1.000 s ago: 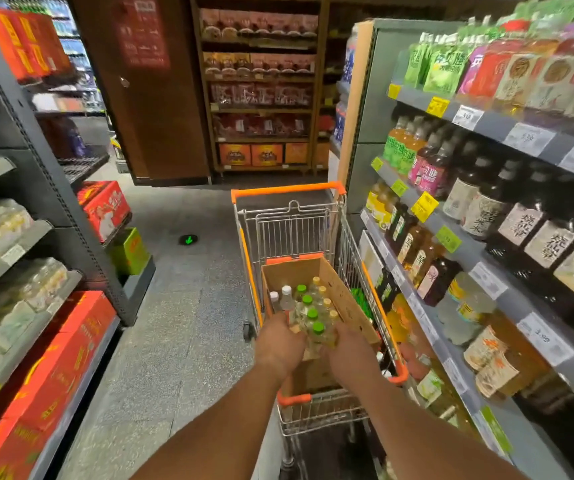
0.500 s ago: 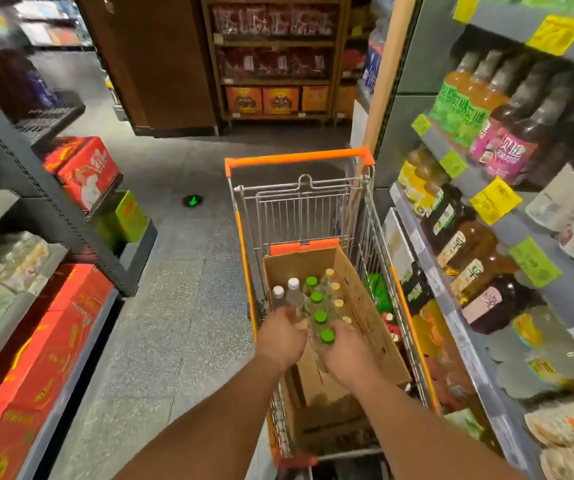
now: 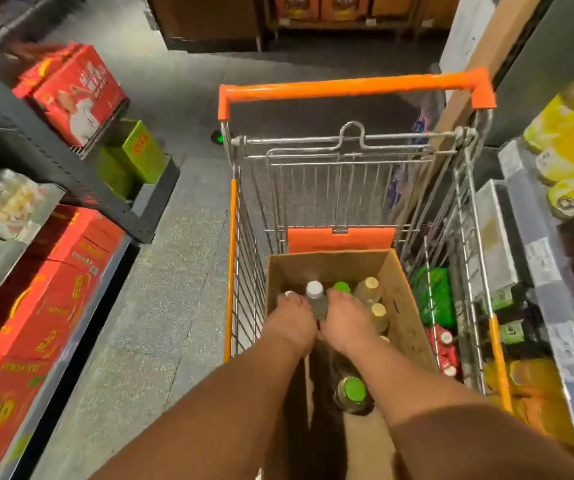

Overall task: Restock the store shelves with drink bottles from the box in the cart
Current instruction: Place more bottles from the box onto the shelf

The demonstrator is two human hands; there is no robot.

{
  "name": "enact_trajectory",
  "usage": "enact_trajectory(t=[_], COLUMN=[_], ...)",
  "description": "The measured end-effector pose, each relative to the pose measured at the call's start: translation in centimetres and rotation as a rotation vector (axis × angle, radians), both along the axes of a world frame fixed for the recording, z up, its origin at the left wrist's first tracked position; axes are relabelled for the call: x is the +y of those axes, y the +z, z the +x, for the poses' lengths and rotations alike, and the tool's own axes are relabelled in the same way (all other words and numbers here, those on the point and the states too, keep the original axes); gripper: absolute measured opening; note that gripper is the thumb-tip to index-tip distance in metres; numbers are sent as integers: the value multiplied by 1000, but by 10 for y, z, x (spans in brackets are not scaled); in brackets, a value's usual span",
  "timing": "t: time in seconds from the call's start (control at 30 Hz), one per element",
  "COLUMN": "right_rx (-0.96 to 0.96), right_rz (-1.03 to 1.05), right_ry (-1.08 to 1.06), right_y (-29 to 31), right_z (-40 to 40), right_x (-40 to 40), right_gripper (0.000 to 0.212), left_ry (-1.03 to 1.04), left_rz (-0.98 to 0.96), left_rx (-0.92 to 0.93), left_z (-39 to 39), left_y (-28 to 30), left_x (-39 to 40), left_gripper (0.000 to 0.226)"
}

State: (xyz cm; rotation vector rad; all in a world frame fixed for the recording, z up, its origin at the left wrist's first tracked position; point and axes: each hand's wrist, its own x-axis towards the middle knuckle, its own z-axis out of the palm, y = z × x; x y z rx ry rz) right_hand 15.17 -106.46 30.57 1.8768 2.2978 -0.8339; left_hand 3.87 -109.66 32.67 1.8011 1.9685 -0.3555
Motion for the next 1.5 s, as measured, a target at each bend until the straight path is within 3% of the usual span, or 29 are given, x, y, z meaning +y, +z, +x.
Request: enact_trajectory(t=[0.1,0.23,0.53,0.77,0.97,1.13,1.33,1.5], right_rx=[-140,-182,-229,-147,115,301,348,501], right_rz=[70,139,203,180,14,-16,146,282], right_ry=[157,289,364,303,-89,-401,-649,-852], right_y=[-37,-81,-114,-84,-14,80,205,288], right_z=[-12,-26,-28,-7,11,20,29,42], right_x=[26,48,59,53,41,12,-56,-117], right_gripper=[39,44,26,24,32,33,31,39], left_ry=[-101,-300,-350,-472,-460,-310,-107,-60], left_rz=[-58,-64,-162,-137,48,100,185,199], left_rx=[212,458,519,478,230,37,-556,-956], left_z=[-1,-5,-2,8,4,-23,-37,-36], left_y=[-40,-75,-109,-67,10,81,172,252], left_x=[19,43,60,54,48,38,0,-36], left_gripper=[45,49,42,38,33,46,22,30])
